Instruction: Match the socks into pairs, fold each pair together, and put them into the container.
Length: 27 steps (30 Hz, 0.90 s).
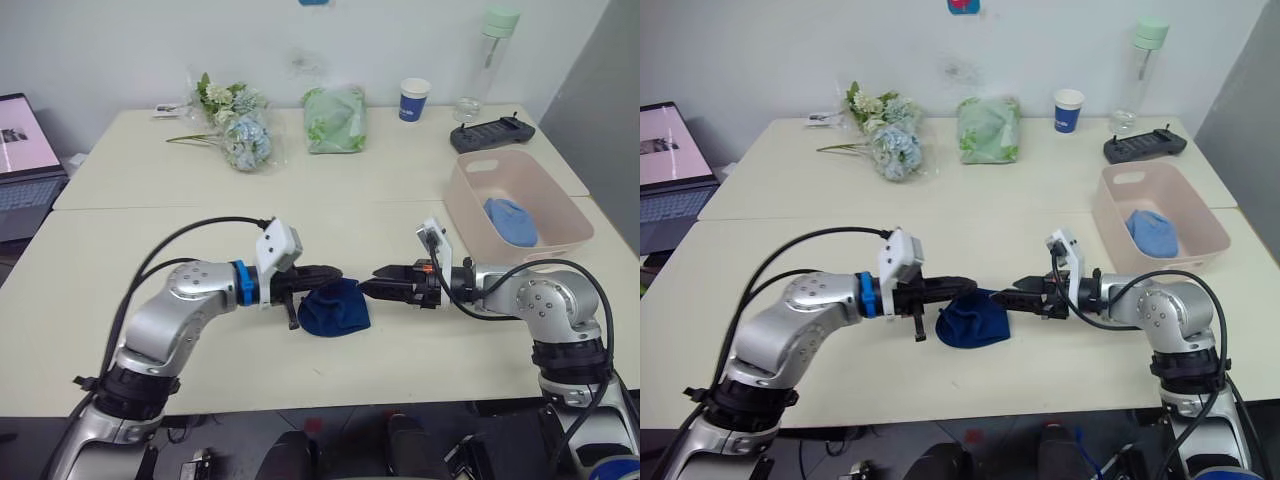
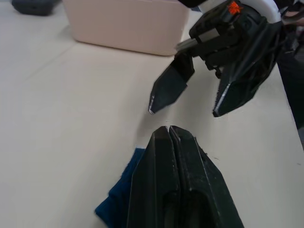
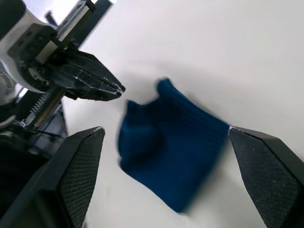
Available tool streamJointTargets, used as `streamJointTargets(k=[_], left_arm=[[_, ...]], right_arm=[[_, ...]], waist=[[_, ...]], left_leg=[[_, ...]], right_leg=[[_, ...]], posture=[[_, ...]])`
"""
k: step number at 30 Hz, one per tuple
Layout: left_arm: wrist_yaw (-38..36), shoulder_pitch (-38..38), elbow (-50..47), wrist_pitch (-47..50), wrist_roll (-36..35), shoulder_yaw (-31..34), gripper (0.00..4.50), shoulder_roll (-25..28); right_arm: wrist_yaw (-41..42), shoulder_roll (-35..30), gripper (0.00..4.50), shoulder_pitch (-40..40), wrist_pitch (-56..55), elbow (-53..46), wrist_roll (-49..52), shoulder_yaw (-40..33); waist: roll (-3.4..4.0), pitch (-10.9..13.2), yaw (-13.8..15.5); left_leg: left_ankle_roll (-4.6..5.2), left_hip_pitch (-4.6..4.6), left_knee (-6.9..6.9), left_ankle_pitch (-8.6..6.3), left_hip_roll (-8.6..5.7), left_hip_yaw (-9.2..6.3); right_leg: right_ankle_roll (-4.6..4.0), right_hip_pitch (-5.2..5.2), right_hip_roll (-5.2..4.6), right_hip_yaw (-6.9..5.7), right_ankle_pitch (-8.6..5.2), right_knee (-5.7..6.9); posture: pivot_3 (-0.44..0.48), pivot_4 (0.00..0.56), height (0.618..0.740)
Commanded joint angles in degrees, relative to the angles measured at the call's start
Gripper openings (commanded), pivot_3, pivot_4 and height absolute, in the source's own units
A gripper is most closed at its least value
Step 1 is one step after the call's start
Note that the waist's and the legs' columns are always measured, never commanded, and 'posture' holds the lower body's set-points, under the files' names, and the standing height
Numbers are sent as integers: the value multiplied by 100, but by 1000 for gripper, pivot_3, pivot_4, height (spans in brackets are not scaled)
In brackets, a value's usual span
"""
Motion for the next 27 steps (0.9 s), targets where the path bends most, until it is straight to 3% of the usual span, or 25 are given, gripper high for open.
streamJointTargets(k=[1,9,14,18,27], left_arm=[[-156,48,192,-420,357,-178,0,83],[-286,794,529,-1062,1068,-172,0,718],[-206,1027,602,-1270,1196,-175,0,646],[-164,1119,759,-1526,1345,-253,0,547],[-100,1211,702,-1537,1337,-184,0,473]], right_arm=[[-44,110,4477,14,-216,34,-47,-55],[-321,271,4477,209,82,69,-119,137],[-303,297,4477,182,150,284,-289,358],[-548,796,4477,-61,408,775,-165,129],[-294,1133,4477,-140,684,1064,-133,422]], waist=[[1,0,-19],[3,1,34],[3,1,46],[3,-1,27],[4,-6,23]], left_leg=[[0,1,-2,0,3,-1],[1,-1,-2,0,11,-7],[5,1,1,-2,12,-12],[3,7,1,-1,10,-12],[5,12,-1,-2,11,-13]], right_leg=[[0,-1,2,0,0,3],[0,-1,-5,1,0,-5],[0,7,-13,-1,0,-3],[0,12,-10,-3,0,-1],[0,11,-5,-4,0,2]], posture=[[0,150,740],[0,150,740],[0,150,740],[0,150,740],[0,150,740]])
